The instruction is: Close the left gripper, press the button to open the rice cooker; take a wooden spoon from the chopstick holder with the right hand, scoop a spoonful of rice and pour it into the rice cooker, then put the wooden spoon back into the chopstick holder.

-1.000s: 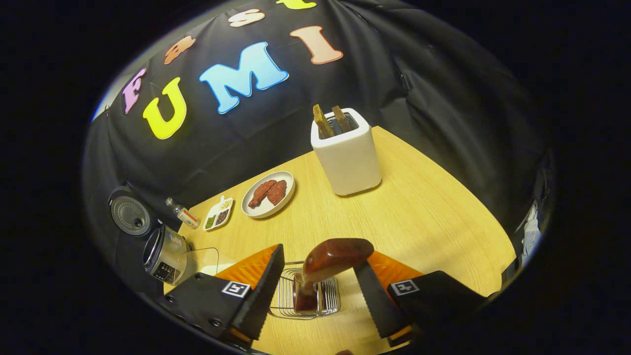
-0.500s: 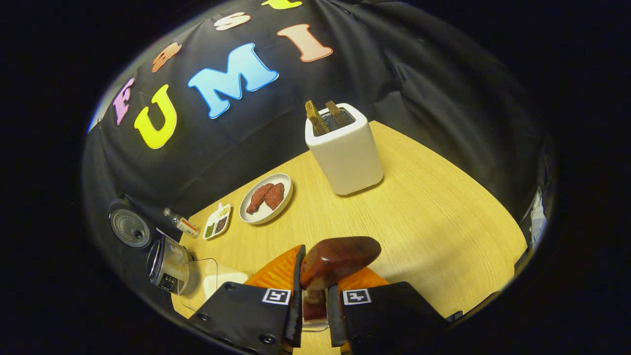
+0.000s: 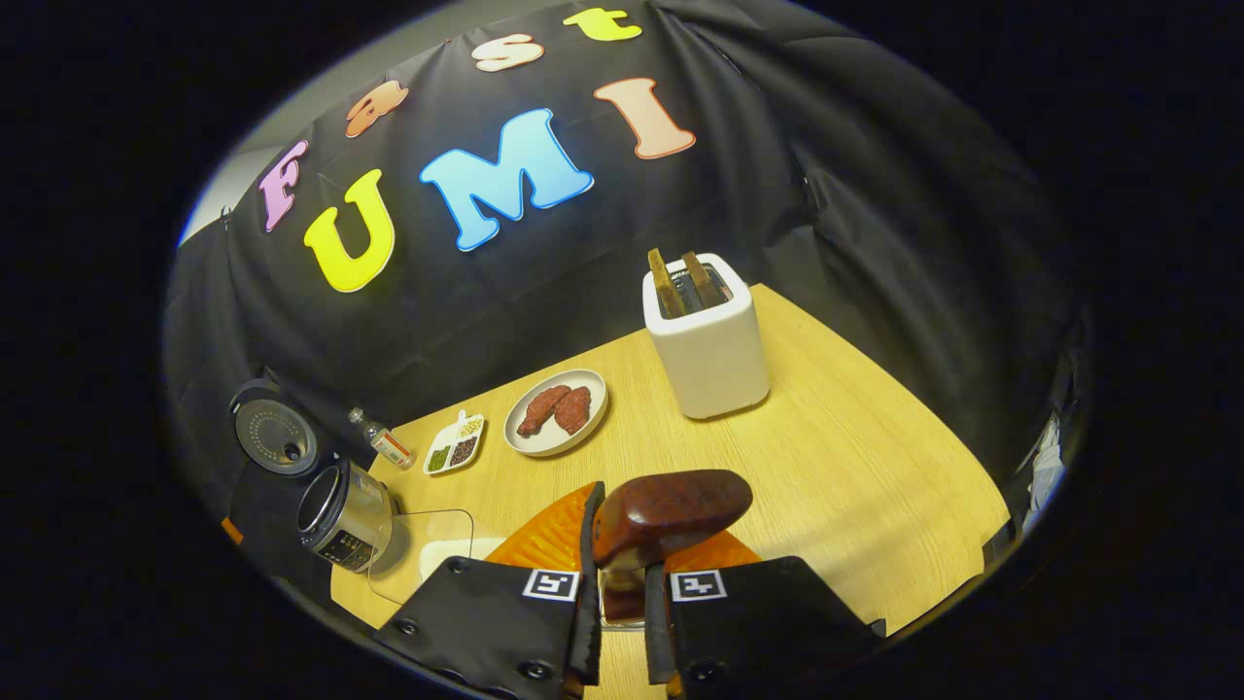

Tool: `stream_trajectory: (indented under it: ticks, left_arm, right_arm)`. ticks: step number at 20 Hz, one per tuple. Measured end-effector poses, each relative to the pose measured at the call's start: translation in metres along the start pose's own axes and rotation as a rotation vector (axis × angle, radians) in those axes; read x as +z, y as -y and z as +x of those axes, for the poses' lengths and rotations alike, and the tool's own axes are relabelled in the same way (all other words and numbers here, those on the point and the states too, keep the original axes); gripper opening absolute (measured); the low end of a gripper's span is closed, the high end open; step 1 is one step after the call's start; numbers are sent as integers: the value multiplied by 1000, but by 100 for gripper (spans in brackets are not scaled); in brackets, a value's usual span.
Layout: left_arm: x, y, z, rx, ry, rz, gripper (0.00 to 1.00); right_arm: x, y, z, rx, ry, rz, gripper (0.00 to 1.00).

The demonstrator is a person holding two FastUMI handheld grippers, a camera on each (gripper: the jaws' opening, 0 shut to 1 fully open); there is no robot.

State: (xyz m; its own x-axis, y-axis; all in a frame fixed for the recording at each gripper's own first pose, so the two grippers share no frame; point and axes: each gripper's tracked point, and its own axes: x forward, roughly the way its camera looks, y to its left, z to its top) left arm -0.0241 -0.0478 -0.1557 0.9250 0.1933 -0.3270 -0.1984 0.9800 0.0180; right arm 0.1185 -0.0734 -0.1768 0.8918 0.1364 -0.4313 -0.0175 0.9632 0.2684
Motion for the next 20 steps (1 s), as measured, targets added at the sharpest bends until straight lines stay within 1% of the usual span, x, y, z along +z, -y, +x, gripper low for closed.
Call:
stream_trajectory:
  ticks: [3,6,7,8,11,14,17,18,20]
  left_arm:
    - [10,3,24,-84,10,-2,94]
    - [21,-4,46,-157,26,-3,94]
    - [23,-7,51,-186,29,-11,94]
    - [27,-11,55,-212,40,-22,94]
    - [34,-25,64,-279,64,-9,94]
    - [32,-44,74,-313,74,37,94]
    - [27,-66,82,-336,66,27,94]
    - [25,-75,84,-336,64,20,93]
    - [25,-97,90,-328,71,5,94]
  right_arm:
    - [21,-7,-17,-58,53,-9,20]
    - [38,-17,-34,-116,107,-25,20]
    - [42,-22,-39,-132,121,-25,17]
    - [45,-29,-44,-147,137,-23,20]
    - [53,-55,-53,-172,184,-37,20]
    - [52,-88,-56,-163,206,-47,19]
    - [50,-126,-49,-140,223,-79,20]
    - [48,-139,-46,-128,226,-84,20]
    - [42,-165,-38,-101,223,-87,20]
